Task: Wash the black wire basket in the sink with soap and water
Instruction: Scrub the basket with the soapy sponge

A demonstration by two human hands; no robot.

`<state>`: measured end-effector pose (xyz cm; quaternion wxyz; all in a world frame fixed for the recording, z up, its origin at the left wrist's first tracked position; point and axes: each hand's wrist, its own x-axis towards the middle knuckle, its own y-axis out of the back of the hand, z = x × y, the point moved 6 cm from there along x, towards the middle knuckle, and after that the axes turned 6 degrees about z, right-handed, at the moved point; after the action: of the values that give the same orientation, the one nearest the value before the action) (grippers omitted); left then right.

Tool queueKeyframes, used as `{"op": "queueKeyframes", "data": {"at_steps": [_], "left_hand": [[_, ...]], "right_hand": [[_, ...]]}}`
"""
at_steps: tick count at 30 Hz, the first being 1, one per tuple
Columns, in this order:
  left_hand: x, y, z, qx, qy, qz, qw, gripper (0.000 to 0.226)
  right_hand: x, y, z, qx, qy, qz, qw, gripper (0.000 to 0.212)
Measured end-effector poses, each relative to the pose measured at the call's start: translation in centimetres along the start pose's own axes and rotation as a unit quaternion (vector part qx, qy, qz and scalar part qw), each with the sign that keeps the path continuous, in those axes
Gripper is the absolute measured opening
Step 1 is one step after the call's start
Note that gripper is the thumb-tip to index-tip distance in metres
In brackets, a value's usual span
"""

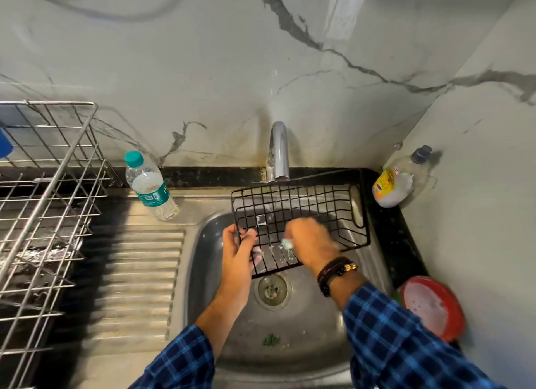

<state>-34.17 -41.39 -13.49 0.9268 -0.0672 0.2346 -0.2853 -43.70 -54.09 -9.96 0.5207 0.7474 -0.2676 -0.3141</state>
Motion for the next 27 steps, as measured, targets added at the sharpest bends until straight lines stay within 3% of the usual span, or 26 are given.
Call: {"op": "queueKeyframes", "data": {"at_steps": [2,4,6,9,11,14,16,18,21,23,27], "left_hand": [[0.4,0.4,-0.2,-0.028,0.044,0.005,0.999,0.019],[0.4,0.4,-0.5,-0.04,0.088,-0.002,0.995,0.025],[-0.2,-0.1,-1.3,-0.012,0.128,-0.01,0.992,0.027],[-1.4,-1.6,-2.4,0.032,0.167,-0.036,0.985,0.033],[-1.7,-2.0,-2.5,0.036,0.175,-0.047,0.983,0.032],[-1.6,-1.0,-3.1,0.01,0.204,-0.021,0.979,0.036],[-1.9,0.1,-3.3,0.002,0.211,0.01,0.977,0.033],[-2.5,0.2,-3.2,-0.013,0.213,0.006,0.977,0.03],[-2.9,-0.9,-3.1,-0.018,0.227,-0.001,0.974,0.033],[-2.8,-2.0,-3.0,-0.012,0.243,0.008,0.97,0.033],[-2.9,-4.2,-1.0,-0.01,0.224,-0.04,0.974,0.025]], "right_hand": [[0.6,2.9,2.5,-0.024,-0.076,0.093,0.993,0.015],[1.2,4.5,3.5,0.032,-0.13,0.159,0.978,0.014],[2.2,4.8,1.6,0.099,-0.148,0.155,0.972,0.013],[3.2,2.9,-3.8,0.223,-0.105,0.072,0.966,0.005],[3.3,0.9,-5.1,0.24,-0.084,0.048,0.966,0.005],[4.0,1.5,-1.3,0.209,-0.162,0.123,0.957,0.013],[4.6,3.7,2.9,0.231,-0.245,0.198,0.921,0.018],[4.9,5.6,5.3,0.306,-0.309,0.219,0.874,0.015],[4.3,6.3,4.0,0.372,-0.34,0.256,0.825,0.011],[4.2,5.5,0.8,0.386,-0.301,0.248,0.836,0.01],[4.4,2.5,-4.6,0.322,-0.2,0.164,0.911,0.01]]}}
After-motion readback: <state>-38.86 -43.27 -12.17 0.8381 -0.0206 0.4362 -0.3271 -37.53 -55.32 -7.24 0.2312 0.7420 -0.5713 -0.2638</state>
